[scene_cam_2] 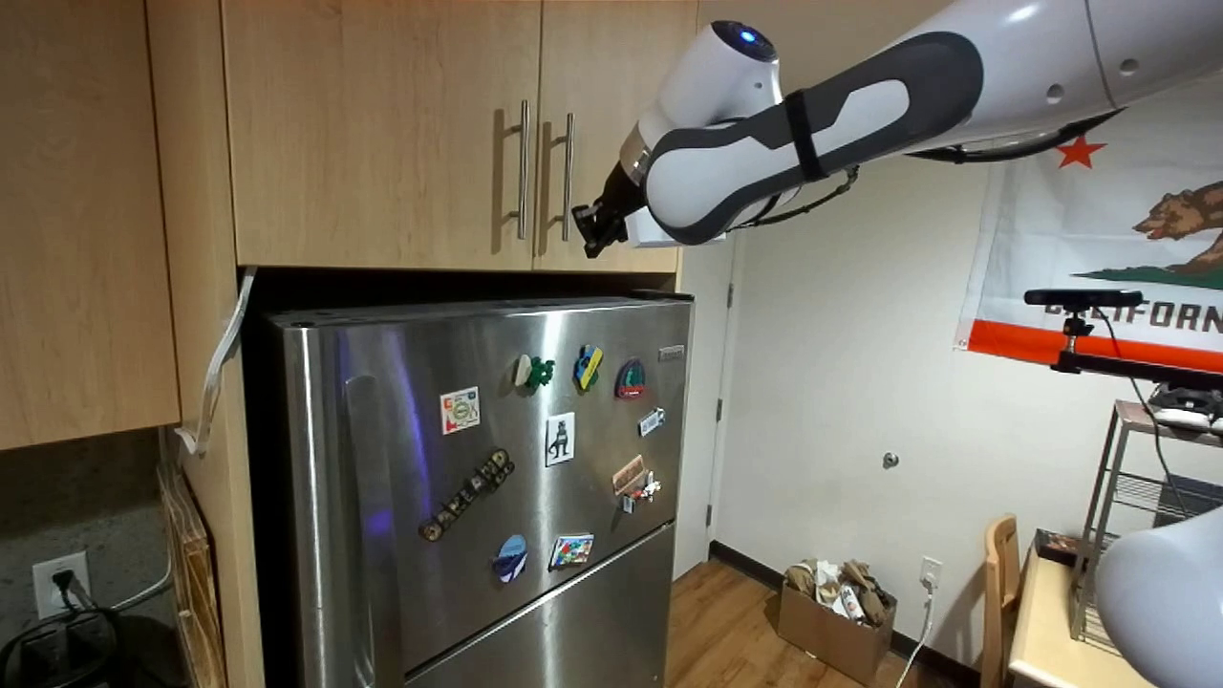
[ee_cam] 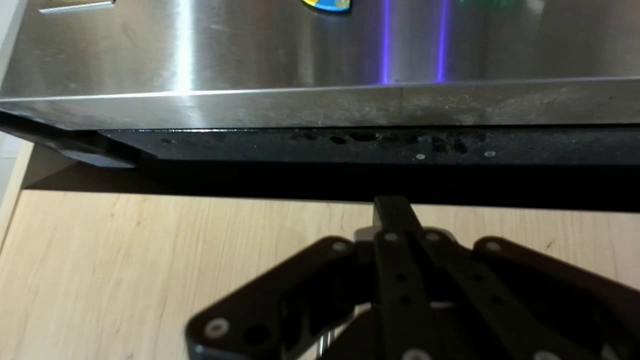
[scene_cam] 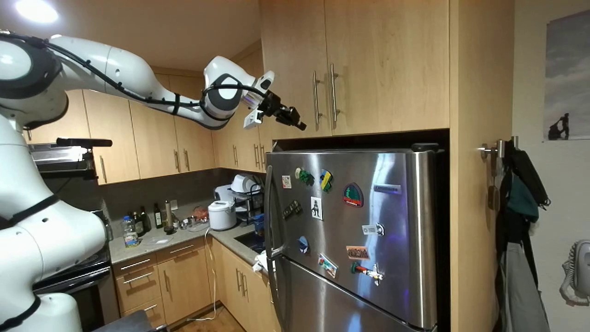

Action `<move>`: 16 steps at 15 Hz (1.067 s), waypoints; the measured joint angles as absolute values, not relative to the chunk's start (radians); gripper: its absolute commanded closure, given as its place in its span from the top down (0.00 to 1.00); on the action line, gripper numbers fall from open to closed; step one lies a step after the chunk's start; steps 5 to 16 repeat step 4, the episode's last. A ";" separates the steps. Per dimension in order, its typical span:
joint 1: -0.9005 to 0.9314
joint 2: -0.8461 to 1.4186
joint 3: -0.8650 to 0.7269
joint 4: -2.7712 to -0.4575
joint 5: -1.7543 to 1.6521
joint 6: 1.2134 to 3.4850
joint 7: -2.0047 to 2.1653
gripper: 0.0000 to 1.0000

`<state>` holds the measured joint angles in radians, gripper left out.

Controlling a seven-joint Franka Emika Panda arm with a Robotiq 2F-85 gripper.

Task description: Close the top left cupboard drawer above the refrigerator

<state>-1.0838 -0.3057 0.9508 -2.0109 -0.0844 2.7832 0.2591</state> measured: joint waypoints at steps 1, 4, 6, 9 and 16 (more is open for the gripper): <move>-1.045 -0.300 0.919 -2.015 -0.099 2.781 0.259 0.01; -1.015 -0.295 0.896 -2.017 -0.104 2.777 0.259 0.01; -1.015 -0.295 0.896 -2.017 -0.104 2.777 0.259 0.01; -1.015 -0.295 0.896 -2.017 -0.104 2.777 0.259 0.01; -1.015 -0.295 0.896 -2.017 -0.104 2.777 0.259 0.01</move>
